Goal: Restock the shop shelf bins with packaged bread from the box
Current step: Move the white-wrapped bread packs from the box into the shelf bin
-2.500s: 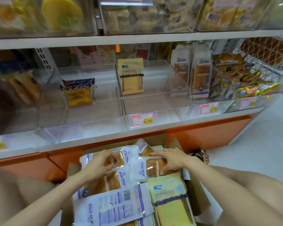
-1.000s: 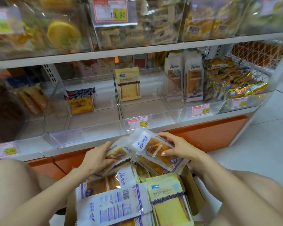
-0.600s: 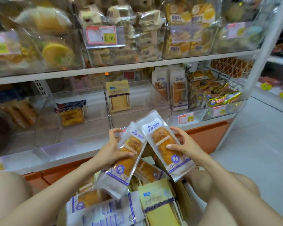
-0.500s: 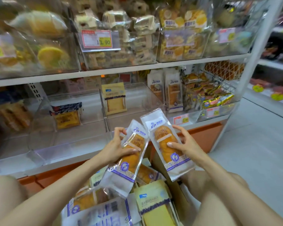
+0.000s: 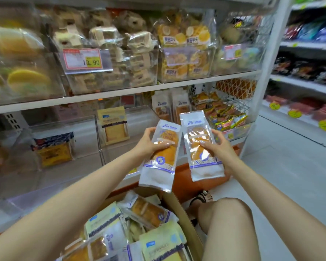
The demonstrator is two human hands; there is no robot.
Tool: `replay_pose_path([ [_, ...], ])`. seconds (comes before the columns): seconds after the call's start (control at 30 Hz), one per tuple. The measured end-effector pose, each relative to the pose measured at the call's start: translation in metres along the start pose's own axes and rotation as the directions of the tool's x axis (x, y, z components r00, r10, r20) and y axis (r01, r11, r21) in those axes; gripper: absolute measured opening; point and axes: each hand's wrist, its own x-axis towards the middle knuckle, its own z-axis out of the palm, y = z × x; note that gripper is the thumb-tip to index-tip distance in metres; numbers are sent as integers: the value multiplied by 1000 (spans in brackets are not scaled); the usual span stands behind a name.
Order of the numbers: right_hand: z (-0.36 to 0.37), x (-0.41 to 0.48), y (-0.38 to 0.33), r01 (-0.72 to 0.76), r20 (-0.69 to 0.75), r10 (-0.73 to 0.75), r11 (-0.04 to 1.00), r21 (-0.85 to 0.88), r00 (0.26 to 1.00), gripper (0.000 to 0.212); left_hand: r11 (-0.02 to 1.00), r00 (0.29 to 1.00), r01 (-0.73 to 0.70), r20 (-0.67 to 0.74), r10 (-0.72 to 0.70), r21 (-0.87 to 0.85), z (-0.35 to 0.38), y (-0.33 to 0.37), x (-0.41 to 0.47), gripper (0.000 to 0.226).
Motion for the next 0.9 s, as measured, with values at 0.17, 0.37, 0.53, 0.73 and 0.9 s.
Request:
replay_pose_path([
  [0.17, 1, 32, -4, 35, -72, -34, 999, 11, 997, 46, 989, 995, 14, 102, 1, -148, 16, 14, 37, 80],
  [0.37, -6, 79, -19, 81, -101, -83, 996, -27, 991, 45, 978, 991, -136, -28, 133, -157, 18, 34, 79, 88],
  [0.53, -2, 123, -27, 90, -132, -98, 994, -62, 986, 51, 972, 969, -197, -173, 174, -128, 21, 39, 120, 85],
  [0.73, 12, 167, -22, 114, -165, -132, 986, -118, 977, 62, 972, 925, -230, -320, 204, -47, 17, 27, 172, 88],
  [0.9, 20, 200, -19, 109, -173, -132, 985, -132, 976, 64, 964, 900, -266, -358, 249, 3, 8, 20, 208, 95],
])
